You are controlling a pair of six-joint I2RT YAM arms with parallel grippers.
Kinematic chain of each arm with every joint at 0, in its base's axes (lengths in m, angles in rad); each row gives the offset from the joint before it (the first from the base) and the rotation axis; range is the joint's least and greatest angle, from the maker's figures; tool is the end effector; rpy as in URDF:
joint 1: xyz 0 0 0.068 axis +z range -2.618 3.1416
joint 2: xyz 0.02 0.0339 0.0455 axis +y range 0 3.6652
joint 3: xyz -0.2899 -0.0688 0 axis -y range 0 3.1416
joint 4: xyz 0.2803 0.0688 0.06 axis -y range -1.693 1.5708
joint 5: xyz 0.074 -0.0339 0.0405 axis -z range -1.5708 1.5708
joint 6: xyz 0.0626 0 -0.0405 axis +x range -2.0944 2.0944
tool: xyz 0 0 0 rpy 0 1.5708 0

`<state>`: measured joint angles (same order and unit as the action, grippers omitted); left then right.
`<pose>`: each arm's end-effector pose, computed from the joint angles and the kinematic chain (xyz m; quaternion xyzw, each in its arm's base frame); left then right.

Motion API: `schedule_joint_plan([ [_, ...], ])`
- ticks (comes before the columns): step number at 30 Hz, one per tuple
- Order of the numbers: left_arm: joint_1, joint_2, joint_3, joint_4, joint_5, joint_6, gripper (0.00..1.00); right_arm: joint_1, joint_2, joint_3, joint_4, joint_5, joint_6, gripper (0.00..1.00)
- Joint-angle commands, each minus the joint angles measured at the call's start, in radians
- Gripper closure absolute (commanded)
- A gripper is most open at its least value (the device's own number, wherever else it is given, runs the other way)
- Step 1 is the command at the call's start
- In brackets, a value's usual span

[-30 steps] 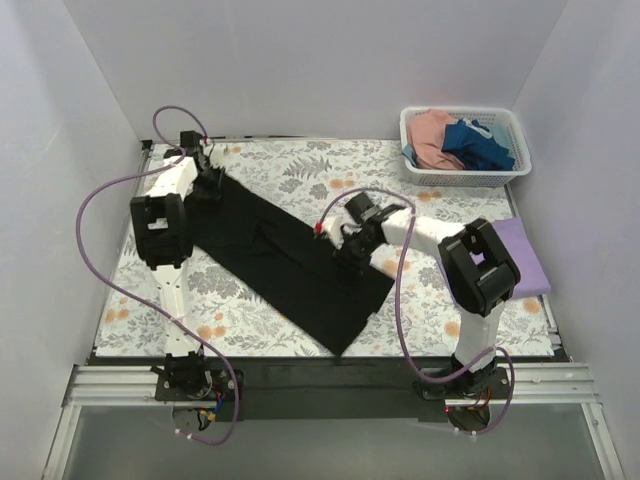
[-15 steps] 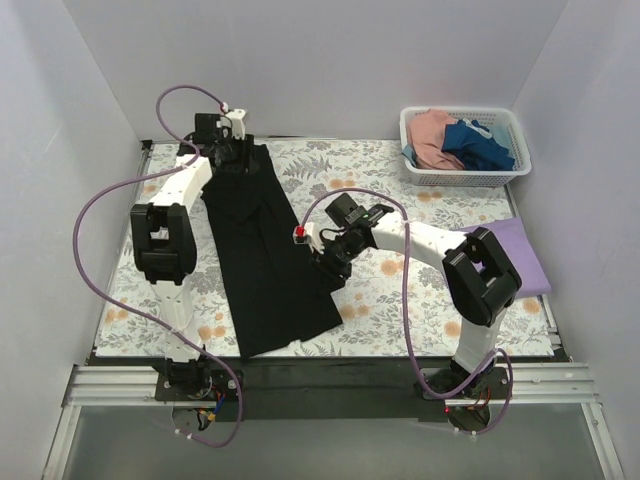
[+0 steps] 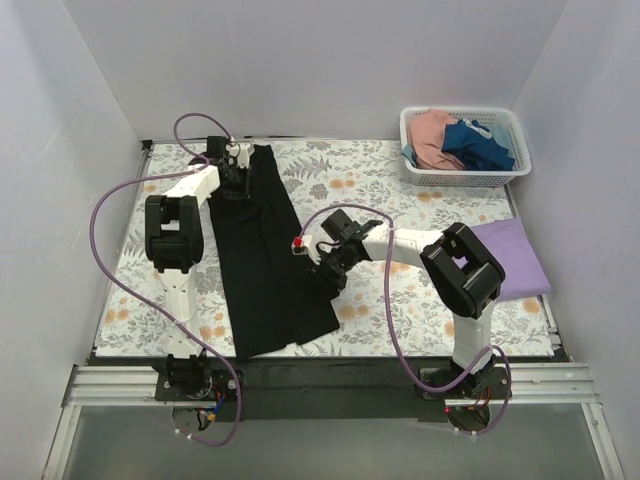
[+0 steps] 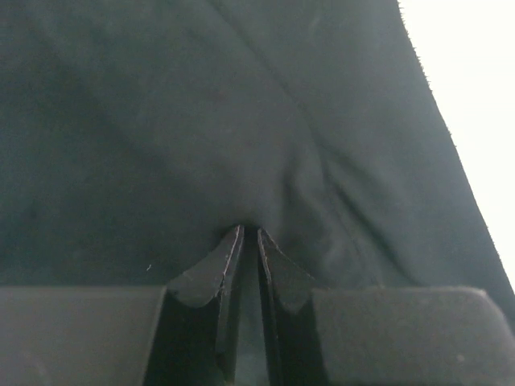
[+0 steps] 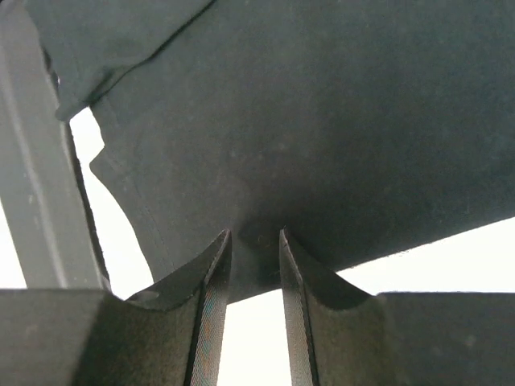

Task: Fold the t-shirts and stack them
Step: Fold the tshirt

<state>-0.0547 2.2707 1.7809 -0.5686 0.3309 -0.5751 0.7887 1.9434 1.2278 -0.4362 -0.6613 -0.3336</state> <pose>0.5457 -0.0502 0.1402 -0.2051 0.9328 -0.2289 0.1883 0.2734 0.3298 0.1322 -0.5495 0.7473 0.3537 0.1200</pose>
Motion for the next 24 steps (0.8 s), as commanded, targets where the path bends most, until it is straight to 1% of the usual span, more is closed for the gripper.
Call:
schedule_joint_plan([
  [1,-0.094,0.071,0.047,-0.060,0.033,-0.002,0.90,0.035,-0.027,-0.088,0.043,-0.029,0.059,0.63],
  [3,-0.128,0.116,0.084,-0.076,0.071,-0.009,0.91,0.055,-0.037,-0.140,0.068,-0.064,0.093,0.63],
  [4,-0.164,0.140,0.141,-0.085,0.083,-0.012,0.92,0.063,-0.050,-0.155,0.073,-0.070,0.096,0.63],
  [6,-0.197,0.205,0.211,-0.103,0.111,-0.026,0.92,0.079,-0.063,-0.172,0.077,-0.092,0.097,0.62],
  [7,-0.215,0.222,0.294,-0.106,0.144,-0.035,0.92,0.076,-0.076,-0.169,0.071,-0.101,0.100,0.61],
  [8,-0.218,0.240,0.334,-0.111,0.166,-0.061,0.92,0.073,-0.086,-0.163,0.064,-0.100,0.100,0.60],
  [10,-0.217,0.272,0.415,-0.111,0.178,-0.092,0.89,0.035,-0.109,-0.125,0.048,-0.110,0.096,0.59],
  [11,-0.212,0.277,0.481,-0.109,0.191,-0.106,0.87,0.012,-0.115,-0.107,0.034,-0.141,0.094,0.59],
  [12,-0.209,0.267,0.501,-0.102,0.201,-0.115,0.85,-0.052,-0.121,-0.065,0.024,-0.155,0.096,0.59],
  [13,-0.197,0.251,0.508,-0.088,0.200,-0.129,0.79,-0.087,-0.121,-0.033,0.013,-0.165,0.099,0.59],
  [14,-0.191,0.231,0.499,-0.070,0.221,-0.138,0.75,-0.124,-0.118,-0.001,-0.014,-0.179,0.097,0.58],
  [15,-0.183,0.205,0.488,-0.035,0.235,-0.146,0.72,-0.193,-0.113,0.031,-0.025,-0.190,0.096,0.57],
  [16,-0.169,0.157,0.476,-0.022,0.240,-0.149,0.67,-0.222,-0.097,0.114,-0.033,-0.179,0.099,0.57],
  [18,-0.157,0.098,0.422,0.004,0.246,-0.147,0.64,-0.279,-0.075,0.198,-0.045,-0.088,0.100,0.56],
  [19,-0.145,0.046,0.402,0.007,0.247,-0.147,0.64,-0.290,-0.046,0.273,-0.047,-0.048,0.100,0.56],
  [20,-0.137,0.021,0.379,0.004,0.256,-0.143,0.64,-0.307,-0.029,0.315,-0.044,0.022,0.102,0.56],
  [23,-0.117,-0.085,0.244,0.003,0.263,-0.117,0.64,-0.312,0.077,0.475,-0.039,0.126,0.148,0.58],
  [24,-0.114,-0.117,0.151,0.001,0.269,-0.105,0.64,-0.312,0.107,0.511,-0.039,0.170,0.159,0.58],
])
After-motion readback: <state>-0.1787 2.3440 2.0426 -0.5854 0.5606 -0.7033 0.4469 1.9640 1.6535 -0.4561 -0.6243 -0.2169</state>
